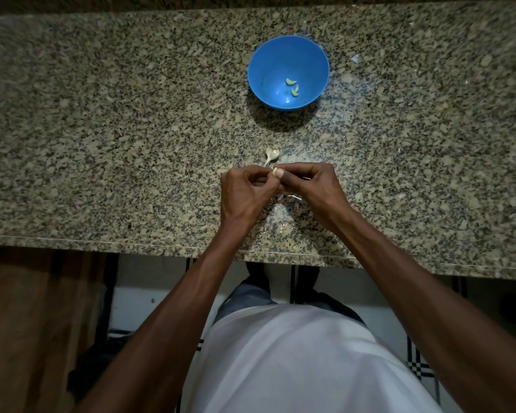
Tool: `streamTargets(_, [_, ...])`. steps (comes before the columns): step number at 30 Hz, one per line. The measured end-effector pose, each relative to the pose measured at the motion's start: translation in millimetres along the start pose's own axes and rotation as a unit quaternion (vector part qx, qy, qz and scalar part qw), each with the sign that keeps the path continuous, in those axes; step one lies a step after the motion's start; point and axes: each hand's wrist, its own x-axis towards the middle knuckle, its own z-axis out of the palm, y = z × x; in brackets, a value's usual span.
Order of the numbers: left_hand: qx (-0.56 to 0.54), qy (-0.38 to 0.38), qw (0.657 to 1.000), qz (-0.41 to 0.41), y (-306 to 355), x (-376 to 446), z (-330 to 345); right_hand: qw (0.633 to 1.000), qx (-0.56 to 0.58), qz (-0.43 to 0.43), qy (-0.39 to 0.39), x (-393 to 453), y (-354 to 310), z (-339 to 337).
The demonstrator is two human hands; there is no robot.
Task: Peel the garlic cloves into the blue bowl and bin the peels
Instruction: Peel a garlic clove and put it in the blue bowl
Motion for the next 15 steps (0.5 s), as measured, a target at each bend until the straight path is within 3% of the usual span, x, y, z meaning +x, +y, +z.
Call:
streamTargets(7, [0.005,-0.003,1.0,-0.02,-2.0,2.8,-4.5,1.0,-0.006,0.015,-0.019,2.6,0.4,-1.0])
streamTargets(15, [0.072,0.017,0.997,0.015,1.1,3.0,-4.1,0.999,-0.021,0.027,-0.021,2.5,0.7,-0.3])
